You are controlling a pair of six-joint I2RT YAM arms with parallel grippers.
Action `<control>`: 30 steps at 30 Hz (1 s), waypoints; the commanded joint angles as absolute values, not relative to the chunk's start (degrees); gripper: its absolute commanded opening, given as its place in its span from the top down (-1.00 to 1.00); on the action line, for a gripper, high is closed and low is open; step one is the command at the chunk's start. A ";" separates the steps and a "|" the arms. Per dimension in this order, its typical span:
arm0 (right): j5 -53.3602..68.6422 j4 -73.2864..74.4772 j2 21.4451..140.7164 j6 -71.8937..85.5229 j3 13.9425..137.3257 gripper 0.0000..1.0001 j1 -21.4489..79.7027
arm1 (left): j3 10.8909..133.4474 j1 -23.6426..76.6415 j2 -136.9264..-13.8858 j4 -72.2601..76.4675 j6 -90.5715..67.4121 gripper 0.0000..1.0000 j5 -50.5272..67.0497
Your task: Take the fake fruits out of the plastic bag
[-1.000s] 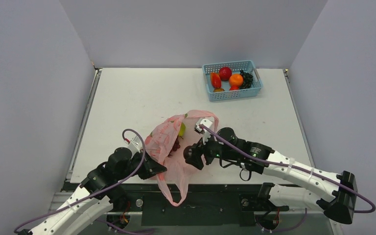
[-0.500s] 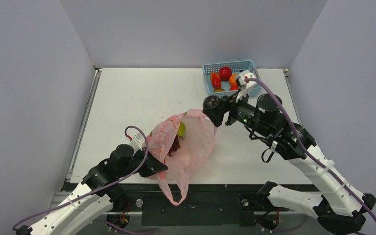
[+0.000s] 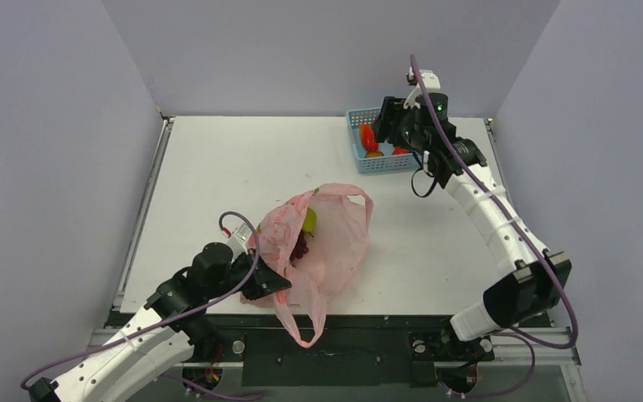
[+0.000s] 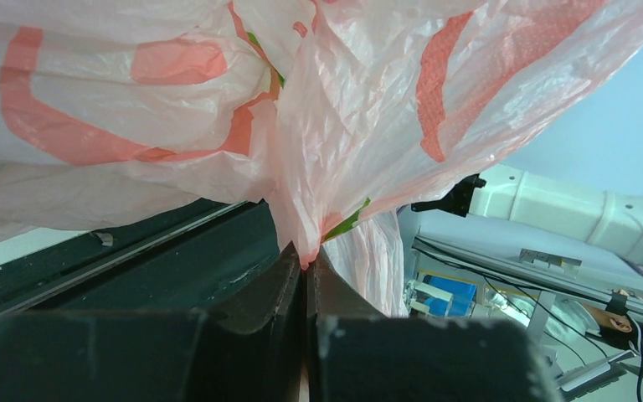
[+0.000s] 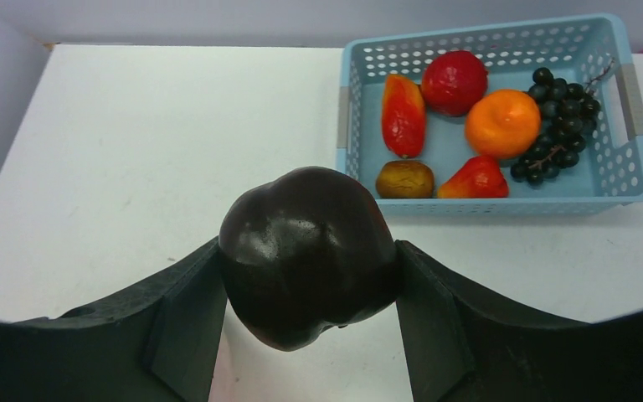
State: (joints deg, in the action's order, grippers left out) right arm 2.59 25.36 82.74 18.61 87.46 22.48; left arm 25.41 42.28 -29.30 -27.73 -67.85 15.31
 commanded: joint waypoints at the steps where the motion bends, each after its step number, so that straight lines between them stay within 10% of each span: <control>1: 0.20 20.89 89.39 19.34 92.61 1.00 18.89 | 27.36 42.09 -30.25 -25.81 -66.48 1.00 17.19; 30: -0.88 23.10 133.97 26.00 122.63 0.70 11.56 | 28.87 42.01 -27.93 -33.29 -71.10 1.00 11.81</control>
